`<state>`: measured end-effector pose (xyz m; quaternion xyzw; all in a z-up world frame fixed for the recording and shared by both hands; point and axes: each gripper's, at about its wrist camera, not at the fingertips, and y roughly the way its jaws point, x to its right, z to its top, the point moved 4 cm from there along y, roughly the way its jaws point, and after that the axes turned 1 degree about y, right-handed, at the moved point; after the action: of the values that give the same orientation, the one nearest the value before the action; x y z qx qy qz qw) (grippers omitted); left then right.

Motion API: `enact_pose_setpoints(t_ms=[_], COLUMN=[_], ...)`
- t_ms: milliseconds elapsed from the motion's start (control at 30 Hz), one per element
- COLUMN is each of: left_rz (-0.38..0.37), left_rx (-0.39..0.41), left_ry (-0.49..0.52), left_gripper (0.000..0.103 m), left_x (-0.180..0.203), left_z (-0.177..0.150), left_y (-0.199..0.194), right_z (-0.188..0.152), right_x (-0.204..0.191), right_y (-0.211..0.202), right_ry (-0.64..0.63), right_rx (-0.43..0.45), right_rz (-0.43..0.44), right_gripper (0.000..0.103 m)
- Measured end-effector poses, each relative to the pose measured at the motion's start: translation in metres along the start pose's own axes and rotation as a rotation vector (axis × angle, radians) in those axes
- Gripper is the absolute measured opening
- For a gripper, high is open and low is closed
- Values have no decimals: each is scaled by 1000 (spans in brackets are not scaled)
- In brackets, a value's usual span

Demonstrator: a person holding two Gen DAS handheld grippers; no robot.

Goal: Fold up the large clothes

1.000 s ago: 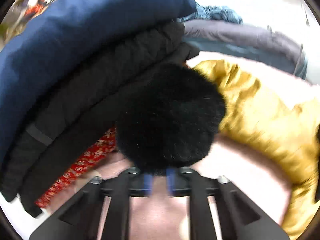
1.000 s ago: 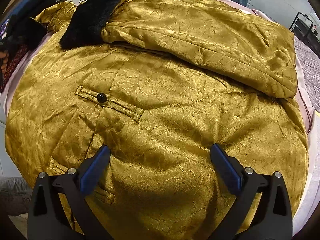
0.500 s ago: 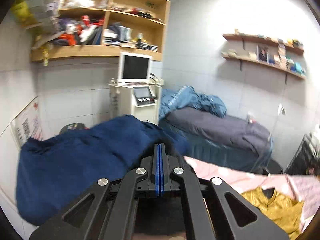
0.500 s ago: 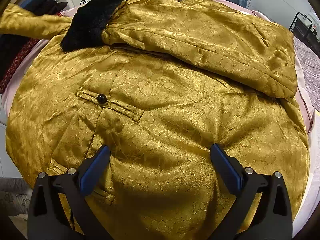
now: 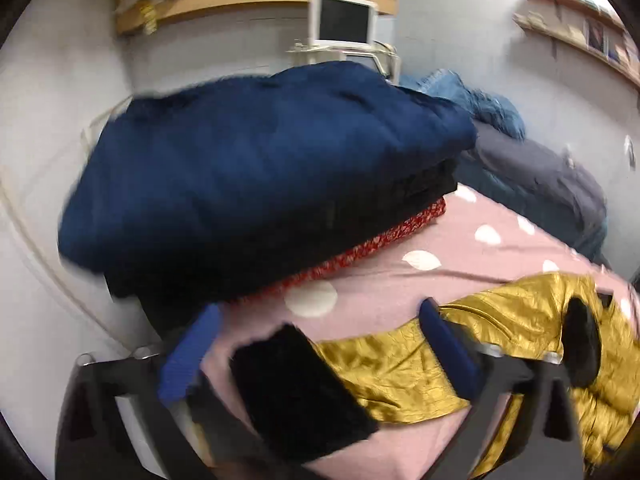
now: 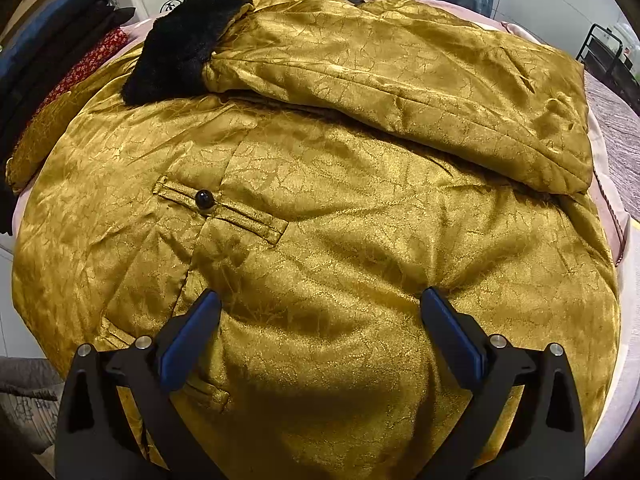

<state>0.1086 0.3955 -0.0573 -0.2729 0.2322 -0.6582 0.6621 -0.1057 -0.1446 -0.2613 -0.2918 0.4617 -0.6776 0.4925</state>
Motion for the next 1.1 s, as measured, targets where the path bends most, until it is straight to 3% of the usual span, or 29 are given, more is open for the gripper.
enact_pose_setpoints(t_ms=[67,167,267,367,400,433,500,567,600,667,800,867,1000,1100], left_rz=[-16,24,34,59,34,7,-4,20,14,-59,-182,-280,-502,-650], left_rx=[-64,-144,-184,-238,-267,-284,-302,-278,-255,-175,-4,65,87,62], left_ry=[-100,-216,-365,-414,-410,-402,-343,-241,-205,-207,-103,-43,66,186], left_gripper=[96,96,96,94,87,69,62,42,22,13,11,10,10,9], left_x=[-7,-22,-45,-53,-50,-46,-33,-16,-6,14,73,115,213,308], left_z=[-32,-67,-103,-125,-128,-127,-121,-107,-95,-71,-11,18,46,36], left_y=[13,35,46,64,72,78,86,86,79,61,10,-15,-42,-60], right_z=[1,1,0,0,0,-1,-1,-1,-1,-1,-2,-2,-3,-2], right_x=[1,2,0,-1,-1,-1,-1,-1,-1,-1,-1,-2,-2,-1], right_y=[0,-1,0,0,0,0,-1,-1,-1,-1,-1,0,0,-1], right_ry=[-3,-5,-5,-2,-2,-3,-4,-3,-4,-4,-4,-2,-4,-5], right_rx=[-4,-7,-1,2,3,4,6,9,9,8,13,14,11,2], right_rz=[7,12,3,-3,-1,0,1,-1,-2,0,-1,-2,2,12], right_gripper=[99,99,99,99,99,99,99,99,99,99,99,99,99,99])
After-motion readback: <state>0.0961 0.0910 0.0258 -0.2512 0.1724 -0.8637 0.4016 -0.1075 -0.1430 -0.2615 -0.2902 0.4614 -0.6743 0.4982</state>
